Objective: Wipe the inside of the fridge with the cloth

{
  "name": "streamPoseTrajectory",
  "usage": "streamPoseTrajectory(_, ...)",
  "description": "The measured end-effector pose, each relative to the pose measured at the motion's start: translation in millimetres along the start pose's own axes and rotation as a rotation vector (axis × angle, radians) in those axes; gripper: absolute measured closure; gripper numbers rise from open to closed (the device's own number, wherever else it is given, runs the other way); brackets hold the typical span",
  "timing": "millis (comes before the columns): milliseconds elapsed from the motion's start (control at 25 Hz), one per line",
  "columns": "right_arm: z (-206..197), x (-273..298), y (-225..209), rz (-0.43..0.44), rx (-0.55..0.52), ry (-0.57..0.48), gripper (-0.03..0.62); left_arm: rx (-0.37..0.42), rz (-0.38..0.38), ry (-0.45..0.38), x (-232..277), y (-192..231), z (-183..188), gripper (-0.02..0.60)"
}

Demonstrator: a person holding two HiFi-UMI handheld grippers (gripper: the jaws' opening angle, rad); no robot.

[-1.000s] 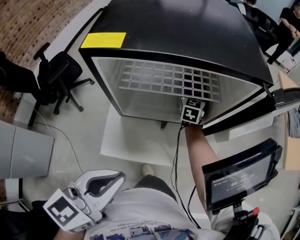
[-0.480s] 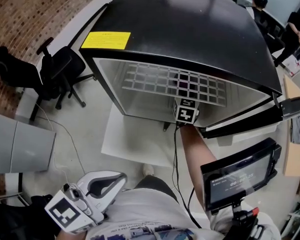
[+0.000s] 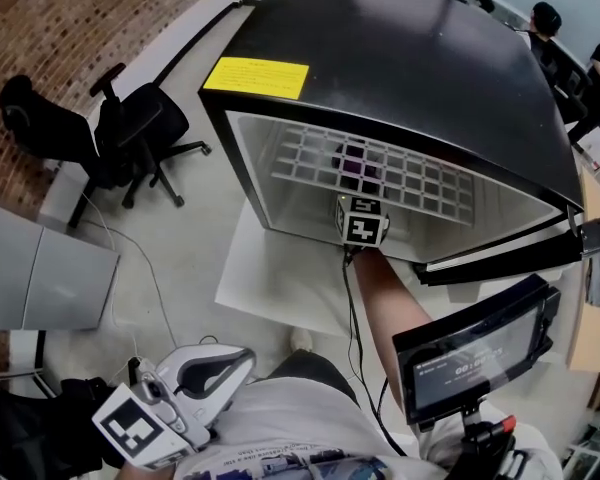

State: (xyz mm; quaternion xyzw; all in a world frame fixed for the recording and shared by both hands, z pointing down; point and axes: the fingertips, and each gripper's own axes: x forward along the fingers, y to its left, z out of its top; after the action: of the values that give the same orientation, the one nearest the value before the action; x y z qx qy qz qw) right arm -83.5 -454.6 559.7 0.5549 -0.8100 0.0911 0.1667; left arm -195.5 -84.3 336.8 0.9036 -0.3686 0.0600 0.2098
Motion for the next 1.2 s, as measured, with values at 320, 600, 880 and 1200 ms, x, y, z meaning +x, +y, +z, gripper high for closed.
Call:
streamPoseTrajectory(320, 8, 17, 46, 0.084, 0.015, -0.007, 0.516, -0.059, 0.051, -0.019, -16, 9, -1, 0.575)
streamPoseTrajectory(600, 17, 21, 78, 0.178, 0.039, -0.031, 0.516, -0.026, 0.093, -0.018, -30, 12, -8, 0.575)
streamPoseTrajectory(880, 25, 14, 90, 0.237, 0.078, -0.062, 0.516, -0.039, 0.101, -0.017, -36, 7, -13, 0.575)
streamPoseTrajectory(1200, 37, -32, 56, 0.120, 0.040, -0.116, 0.516, -0.020, 0.001, -0.017, -44, -8, -15, 0.575)
